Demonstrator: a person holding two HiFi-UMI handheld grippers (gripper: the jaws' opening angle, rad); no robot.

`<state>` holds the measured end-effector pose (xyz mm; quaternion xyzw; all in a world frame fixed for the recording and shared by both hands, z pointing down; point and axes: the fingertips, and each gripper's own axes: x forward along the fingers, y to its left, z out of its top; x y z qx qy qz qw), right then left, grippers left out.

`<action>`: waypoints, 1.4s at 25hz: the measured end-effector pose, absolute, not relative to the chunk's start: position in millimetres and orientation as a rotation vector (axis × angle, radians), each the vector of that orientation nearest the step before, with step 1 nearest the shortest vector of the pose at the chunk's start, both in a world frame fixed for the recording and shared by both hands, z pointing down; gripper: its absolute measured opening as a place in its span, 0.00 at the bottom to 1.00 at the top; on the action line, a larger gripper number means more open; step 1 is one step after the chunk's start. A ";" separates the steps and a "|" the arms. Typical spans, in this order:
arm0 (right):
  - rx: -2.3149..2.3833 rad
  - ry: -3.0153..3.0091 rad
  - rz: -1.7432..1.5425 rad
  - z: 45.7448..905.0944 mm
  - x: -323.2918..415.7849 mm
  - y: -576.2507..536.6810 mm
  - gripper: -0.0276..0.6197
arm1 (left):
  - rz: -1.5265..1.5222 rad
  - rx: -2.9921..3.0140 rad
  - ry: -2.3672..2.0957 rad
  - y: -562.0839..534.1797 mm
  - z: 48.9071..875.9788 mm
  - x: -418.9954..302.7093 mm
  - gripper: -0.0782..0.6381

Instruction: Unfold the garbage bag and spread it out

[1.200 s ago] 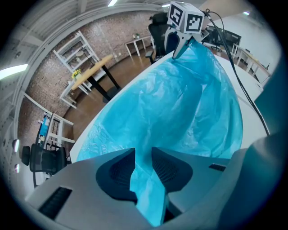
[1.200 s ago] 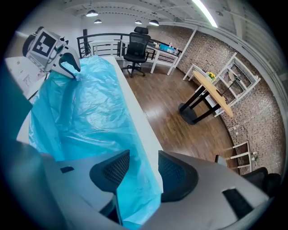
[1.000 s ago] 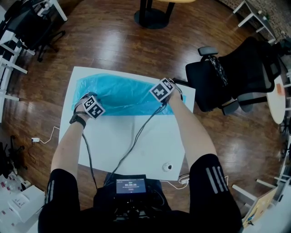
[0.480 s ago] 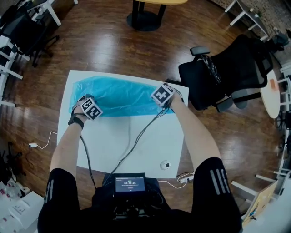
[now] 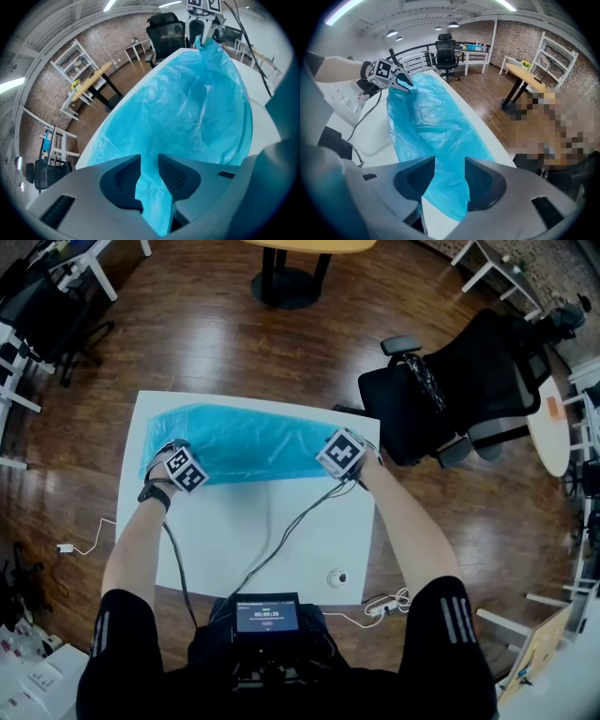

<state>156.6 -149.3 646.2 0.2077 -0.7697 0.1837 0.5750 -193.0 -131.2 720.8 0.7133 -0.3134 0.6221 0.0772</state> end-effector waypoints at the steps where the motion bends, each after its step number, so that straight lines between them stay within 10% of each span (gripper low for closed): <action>1: 0.497 -1.806 0.419 644.8 159.4 -148.8 0.40 | 1.862 2.143 -0.937 -130.4 720.0 -192.3 0.28; 35: 0.720 -1.741 0.763 700.4 234.1 -35.0 0.40 | 1.890 2.150 -0.903 -105.3 724.8 -200.3 0.29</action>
